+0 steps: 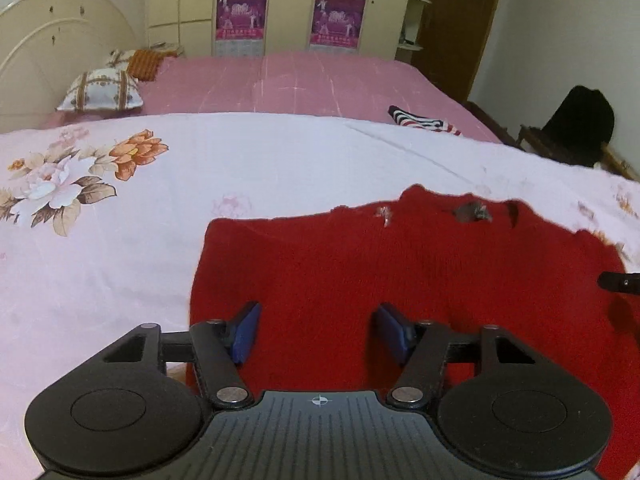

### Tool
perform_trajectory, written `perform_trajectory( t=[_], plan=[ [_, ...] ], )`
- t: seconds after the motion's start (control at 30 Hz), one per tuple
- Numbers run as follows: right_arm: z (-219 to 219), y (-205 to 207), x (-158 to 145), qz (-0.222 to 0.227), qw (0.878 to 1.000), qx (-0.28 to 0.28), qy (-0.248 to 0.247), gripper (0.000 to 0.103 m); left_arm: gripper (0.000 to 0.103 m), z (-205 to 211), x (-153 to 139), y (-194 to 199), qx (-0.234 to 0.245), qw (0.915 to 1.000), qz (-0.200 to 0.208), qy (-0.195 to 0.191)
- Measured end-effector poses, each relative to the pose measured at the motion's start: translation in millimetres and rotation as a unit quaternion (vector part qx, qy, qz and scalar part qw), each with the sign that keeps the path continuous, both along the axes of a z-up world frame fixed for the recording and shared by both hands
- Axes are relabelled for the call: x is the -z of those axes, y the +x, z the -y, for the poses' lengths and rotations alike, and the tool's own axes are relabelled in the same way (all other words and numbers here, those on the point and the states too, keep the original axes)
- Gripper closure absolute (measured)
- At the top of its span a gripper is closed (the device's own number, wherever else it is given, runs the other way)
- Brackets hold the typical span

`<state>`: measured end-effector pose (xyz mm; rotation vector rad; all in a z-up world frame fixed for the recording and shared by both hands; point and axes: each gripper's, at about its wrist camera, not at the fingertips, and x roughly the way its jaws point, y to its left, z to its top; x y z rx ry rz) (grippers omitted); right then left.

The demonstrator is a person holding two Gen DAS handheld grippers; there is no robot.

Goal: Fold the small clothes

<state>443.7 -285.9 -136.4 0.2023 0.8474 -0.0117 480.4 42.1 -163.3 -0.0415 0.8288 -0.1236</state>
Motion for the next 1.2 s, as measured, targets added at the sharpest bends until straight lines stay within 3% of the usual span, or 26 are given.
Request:
perform_trajectory(
  t=[0.03, 0.1, 0.2, 0.3, 0.4, 0.5, 0.63, 0.67, 0.73, 0.77, 0.8, 0.83, 0.87, 0.9, 1.07, 1.2],
  plan=[
    [-7, 1, 1, -0.003, 1.0, -0.013, -0.011, 0.059, 0.042, 3, 1, -2, 0.001, 1.0, 0.005, 0.006],
    [-17, -1, 3, 0.002, 0.999, -0.027, -0.044, 0.08, 0.066, 7, 1, -5, 0.002, 0.9999, 0.015, 0.007],
    [-25, -4, 2, 0.017, 0.997, -0.036, -0.064, 0.085, 0.085, 12, -2, -9, -0.003, 0.9994, 0.031, 0.016],
    [-22, -8, -8, 0.046, 0.997, -0.021, -0.065, 0.085, 0.096, 7, -6, -8, -0.022, 0.9987, 0.046, 0.006],
    [-17, -9, -17, 0.075, 0.995, 0.001, -0.068, 0.086, 0.096, -1, -1, -2, -0.048, 0.9977, 0.047, 0.009],
    [-10, 5, -1, 0.048, 0.994, 0.028, -0.092, 0.093, 0.096, -1, 6, 1, -0.059, 0.997, 0.049, 0.014],
    [-9, 7, 7, 0.038, 0.994, 0.028, -0.101, 0.083, 0.095, 5, -3, -6, -0.059, 0.9961, 0.062, 0.02],
    [-10, 5, 2, 0.042, 0.994, 0.028, -0.1, 0.075, 0.095, 7, -7, -9, -0.052, 0.9965, 0.062, 0.024],
    [-7, -3, -8, 0.054, 0.994, 0.029, -0.087, 0.075, 0.09, 10, -14, -15, -0.036, 0.9971, 0.06, 0.029],
    [-7, -7, -13, 0.06, 0.994, 0.027, -0.084, 0.075, 0.069, 12, -18, -21, -0.03, 0.9972, 0.063, 0.028],
    [-7, -12, -19, 0.066, 0.994, 0.024, -0.081, 0.074, 0.031, 12, -22, -25, -0.029, 0.9972, 0.065, 0.024],
    [-9, -16, -23, 0.069, 0.995, 0.019, -0.075, 0.072, 0.017, 14, -27, -33, -0.031, 0.9967, 0.074, 0.016],
    [-12, -19, -26, 0.069, 0.995, 0.014, -0.069, 0.069, 0.009, 16, -31, -41, -0.031, 0.9952, 0.092, 0.01],
    [-15, -22, -28, 0.068, 0.996, 0.006, -0.057, 0.066, 0.009, 21, -36, -49, -0.022, 0.9943, 0.104, 0.01],
    [-50, -29, -23, 0.055, 0.996, -0.052, -0.043, 0.068, 0.009, 52, -30, -55, 0.033, 0.996, 0.082, 0.007],
    [-77, -29, -13, 0.044, 0.995, -0.077, -0.043, 0.068, 0.009, 61, -3, -44, 0.029, 0.9986, 0.04, 0.022]
  ],
)
